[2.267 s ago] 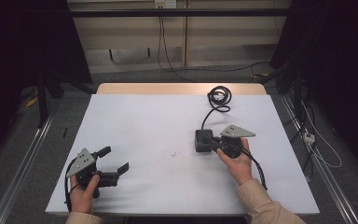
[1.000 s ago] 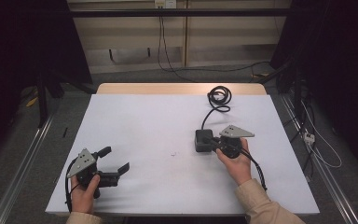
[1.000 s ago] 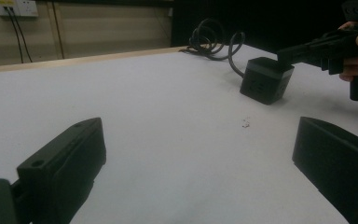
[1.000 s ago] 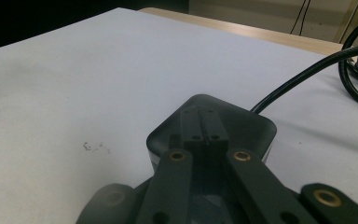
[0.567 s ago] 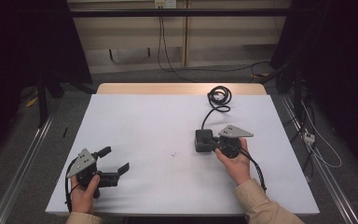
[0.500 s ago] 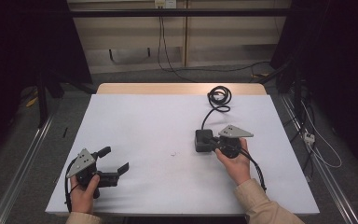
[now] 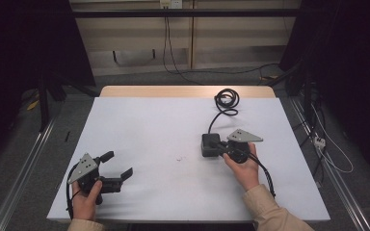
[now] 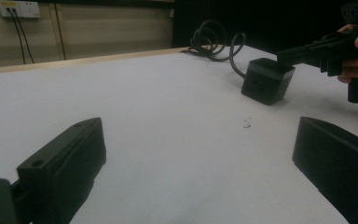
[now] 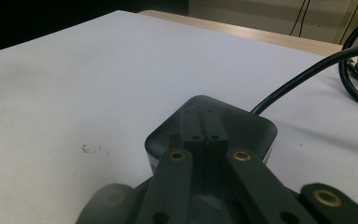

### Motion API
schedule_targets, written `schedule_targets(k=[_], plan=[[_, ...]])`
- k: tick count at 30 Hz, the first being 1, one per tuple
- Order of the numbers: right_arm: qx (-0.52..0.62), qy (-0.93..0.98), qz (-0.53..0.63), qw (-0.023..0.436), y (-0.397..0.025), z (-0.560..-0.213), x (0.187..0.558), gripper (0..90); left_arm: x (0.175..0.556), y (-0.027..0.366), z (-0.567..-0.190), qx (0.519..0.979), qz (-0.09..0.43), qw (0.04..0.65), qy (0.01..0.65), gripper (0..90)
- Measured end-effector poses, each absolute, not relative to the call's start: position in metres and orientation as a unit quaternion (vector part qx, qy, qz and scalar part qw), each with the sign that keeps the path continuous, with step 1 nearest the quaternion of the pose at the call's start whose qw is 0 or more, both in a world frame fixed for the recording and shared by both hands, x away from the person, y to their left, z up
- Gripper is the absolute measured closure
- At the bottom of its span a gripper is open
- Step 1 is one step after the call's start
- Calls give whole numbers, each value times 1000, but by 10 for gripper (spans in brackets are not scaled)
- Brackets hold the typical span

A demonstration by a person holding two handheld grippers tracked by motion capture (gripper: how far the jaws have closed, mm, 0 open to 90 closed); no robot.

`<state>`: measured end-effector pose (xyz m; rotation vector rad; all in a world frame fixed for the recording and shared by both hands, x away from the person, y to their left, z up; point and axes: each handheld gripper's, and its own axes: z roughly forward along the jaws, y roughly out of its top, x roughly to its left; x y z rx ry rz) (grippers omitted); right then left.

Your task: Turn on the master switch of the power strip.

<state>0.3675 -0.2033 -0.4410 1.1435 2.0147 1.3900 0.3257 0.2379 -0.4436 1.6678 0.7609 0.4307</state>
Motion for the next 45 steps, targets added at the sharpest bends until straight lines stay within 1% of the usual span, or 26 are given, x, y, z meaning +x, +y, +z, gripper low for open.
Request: schedule_targets(k=[26,27,28,29,30,31,32,33,34,35,36,38,39,40,41,43,44,45], plan=[[409,718,517,225,-205,-439,367,900,327,238,-443,714,185,591,327,24],[408,714,522,224,-206,-438,367,872,326,239,-443,714,186,591,327,24],[409,713,524,222,-206,-437,368,796,326,239,-443,714,187,590,327,24],[409,713,524,222,-206,-437,368,796,326,240,-442,714,187,590,327,24],[411,712,526,218,-206,-437,368,760,326,240,-442,714,188,590,327,24],[412,711,528,216,-207,-437,368,747,326,240,-442,713,188,591,327,24],[411,713,526,215,-207,-437,367,710,325,240,-442,712,188,592,327,24],[411,713,526,215,-207,-437,367,710,325,240,-442,711,188,593,328,24],[411,711,528,216,-207,-437,367,655,325,240,-442,712,188,592,328,24],[411,711,528,216,-207,-437,367,655,324,240,-442,711,188,592,328,24],[411,710,528,219,-206,-436,367,601,324,241,-442,710,189,593,330,24],[410,710,529,219,-207,-436,367,570,324,242,-442,712,190,591,327,24],[410,710,529,219,-207,-436,367,570,325,242,-442,711,190,592,328,24],[408,710,531,216,-207,-435,366,507,325,242,-442,711,189,592,328,24],[408,710,531,216,-207,-435,366,507,325,242,-442,711,189,592,328,24],[407,710,532,218,-206,-434,365,457,325,242,-442,711,189,593,328,24],[408,710,534,212,-207,-433,363,394,325,242,-442,712,189,592,327,24],[409,710,533,208,-207,-433,362,394,325,242,-442,712,189,592,327,24]])
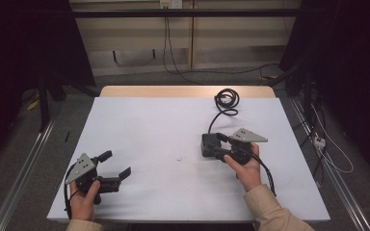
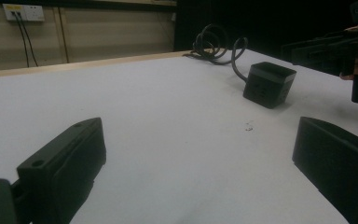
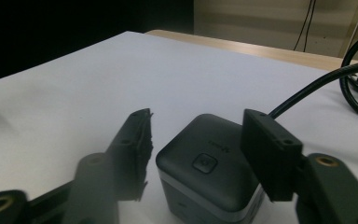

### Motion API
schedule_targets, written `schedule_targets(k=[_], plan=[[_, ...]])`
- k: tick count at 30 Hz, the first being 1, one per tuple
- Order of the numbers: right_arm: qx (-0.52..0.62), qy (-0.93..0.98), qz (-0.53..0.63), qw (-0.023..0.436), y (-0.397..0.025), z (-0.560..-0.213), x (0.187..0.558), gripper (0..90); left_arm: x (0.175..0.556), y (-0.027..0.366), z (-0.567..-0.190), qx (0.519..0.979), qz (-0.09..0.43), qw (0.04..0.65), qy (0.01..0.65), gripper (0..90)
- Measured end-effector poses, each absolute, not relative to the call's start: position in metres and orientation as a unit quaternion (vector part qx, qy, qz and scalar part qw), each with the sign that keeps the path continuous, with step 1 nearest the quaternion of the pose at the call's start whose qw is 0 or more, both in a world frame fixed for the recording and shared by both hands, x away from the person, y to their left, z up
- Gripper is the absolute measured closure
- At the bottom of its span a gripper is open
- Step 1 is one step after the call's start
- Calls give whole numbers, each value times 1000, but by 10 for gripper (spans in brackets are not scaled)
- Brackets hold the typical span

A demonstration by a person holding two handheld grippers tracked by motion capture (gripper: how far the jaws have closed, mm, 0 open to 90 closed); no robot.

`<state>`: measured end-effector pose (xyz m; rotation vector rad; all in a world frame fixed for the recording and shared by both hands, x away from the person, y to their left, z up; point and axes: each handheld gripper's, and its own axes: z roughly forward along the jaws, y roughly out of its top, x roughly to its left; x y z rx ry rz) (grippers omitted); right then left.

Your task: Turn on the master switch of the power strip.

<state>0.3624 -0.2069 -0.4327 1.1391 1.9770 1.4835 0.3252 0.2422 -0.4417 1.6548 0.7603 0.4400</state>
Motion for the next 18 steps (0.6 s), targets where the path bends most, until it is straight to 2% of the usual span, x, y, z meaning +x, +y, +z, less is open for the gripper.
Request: schedule_targets(k=[5,14,18], plan=[[405,716,529,210,-211,-431,355,277,325,243,-442,710,189,594,329,24],[399,721,525,212,-222,-434,344,185,326,241,-442,710,187,595,328,24],[397,721,525,214,-226,-434,339,174,327,240,-442,711,186,594,327,24]])
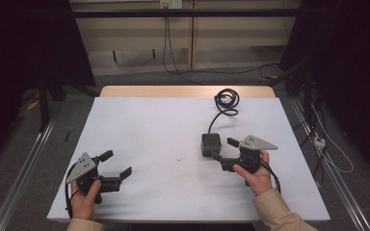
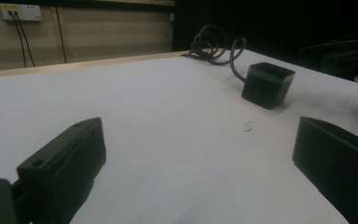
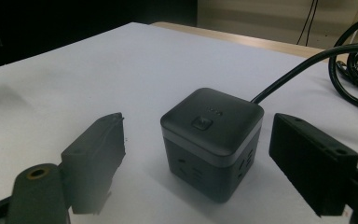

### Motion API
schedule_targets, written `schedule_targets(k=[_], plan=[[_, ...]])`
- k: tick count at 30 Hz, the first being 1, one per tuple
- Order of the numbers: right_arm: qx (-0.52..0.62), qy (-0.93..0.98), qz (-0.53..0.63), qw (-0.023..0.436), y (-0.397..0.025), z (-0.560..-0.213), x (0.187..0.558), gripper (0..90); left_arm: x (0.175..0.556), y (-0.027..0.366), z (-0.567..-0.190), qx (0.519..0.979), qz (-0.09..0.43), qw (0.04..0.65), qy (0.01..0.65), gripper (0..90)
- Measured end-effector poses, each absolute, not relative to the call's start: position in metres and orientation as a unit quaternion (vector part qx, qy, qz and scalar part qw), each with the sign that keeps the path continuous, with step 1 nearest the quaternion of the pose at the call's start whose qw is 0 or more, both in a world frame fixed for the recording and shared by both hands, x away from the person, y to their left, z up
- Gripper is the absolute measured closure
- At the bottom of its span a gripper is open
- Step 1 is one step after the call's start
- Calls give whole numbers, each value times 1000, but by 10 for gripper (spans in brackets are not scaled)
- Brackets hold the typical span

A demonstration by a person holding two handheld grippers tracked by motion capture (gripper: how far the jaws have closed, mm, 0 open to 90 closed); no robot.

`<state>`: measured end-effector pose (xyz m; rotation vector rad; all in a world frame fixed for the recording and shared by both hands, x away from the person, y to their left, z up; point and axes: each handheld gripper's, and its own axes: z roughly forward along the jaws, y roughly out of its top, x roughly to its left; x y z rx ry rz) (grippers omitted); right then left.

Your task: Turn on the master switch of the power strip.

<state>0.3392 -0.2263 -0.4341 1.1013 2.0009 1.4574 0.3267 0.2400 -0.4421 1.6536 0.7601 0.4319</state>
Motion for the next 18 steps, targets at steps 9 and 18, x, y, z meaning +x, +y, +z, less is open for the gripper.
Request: schedule_targets(k=[9,18], plan=[[395,719,528,219,-234,-435,331,170,327,240,-442,711,186,594,327,24],[394,719,529,219,-242,-436,323,164,327,240,-442,710,186,595,328,24]])
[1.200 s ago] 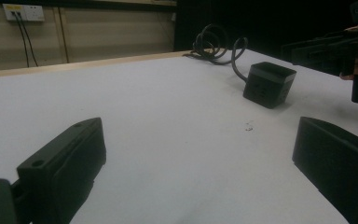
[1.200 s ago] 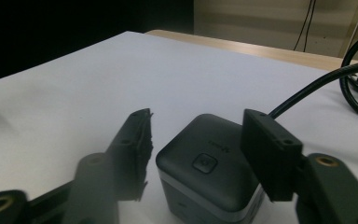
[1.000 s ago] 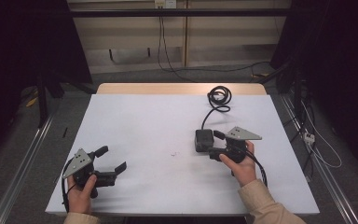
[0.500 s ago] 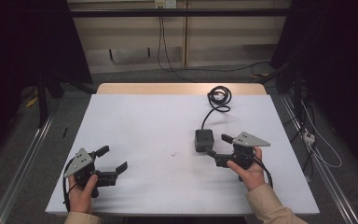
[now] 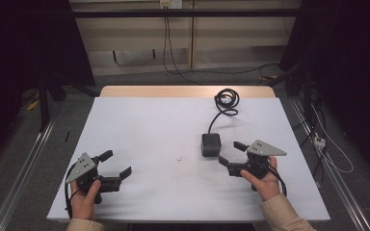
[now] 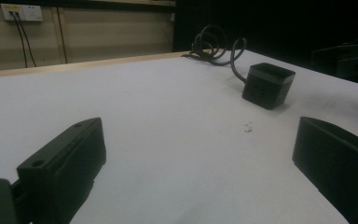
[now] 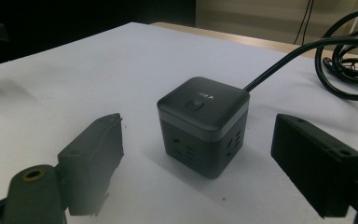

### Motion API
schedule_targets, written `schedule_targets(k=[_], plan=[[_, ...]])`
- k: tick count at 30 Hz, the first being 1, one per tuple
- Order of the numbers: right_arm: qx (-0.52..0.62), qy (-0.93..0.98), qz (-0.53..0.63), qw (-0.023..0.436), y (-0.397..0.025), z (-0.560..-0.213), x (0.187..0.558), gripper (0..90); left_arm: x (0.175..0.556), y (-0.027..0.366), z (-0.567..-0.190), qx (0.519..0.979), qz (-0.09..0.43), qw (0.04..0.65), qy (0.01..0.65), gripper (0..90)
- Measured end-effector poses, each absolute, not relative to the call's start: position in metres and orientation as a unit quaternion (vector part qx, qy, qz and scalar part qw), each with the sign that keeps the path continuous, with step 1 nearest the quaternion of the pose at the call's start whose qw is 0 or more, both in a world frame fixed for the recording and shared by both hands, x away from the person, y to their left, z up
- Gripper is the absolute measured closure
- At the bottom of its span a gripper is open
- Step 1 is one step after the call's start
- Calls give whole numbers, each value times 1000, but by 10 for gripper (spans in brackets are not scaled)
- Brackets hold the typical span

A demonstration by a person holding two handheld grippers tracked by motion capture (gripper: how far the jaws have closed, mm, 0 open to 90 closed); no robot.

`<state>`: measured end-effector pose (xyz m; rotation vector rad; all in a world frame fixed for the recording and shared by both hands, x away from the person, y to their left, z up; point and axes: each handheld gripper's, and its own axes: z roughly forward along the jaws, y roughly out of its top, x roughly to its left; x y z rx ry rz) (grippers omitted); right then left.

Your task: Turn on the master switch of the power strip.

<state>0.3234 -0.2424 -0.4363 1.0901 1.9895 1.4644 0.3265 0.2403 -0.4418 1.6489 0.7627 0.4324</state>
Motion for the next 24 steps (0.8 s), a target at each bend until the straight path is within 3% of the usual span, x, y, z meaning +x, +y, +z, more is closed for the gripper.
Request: schedule_targets(k=[24], plan=[[400,715,529,222,-258,-441,310,165,327,241,-442,711,188,594,327,24]])
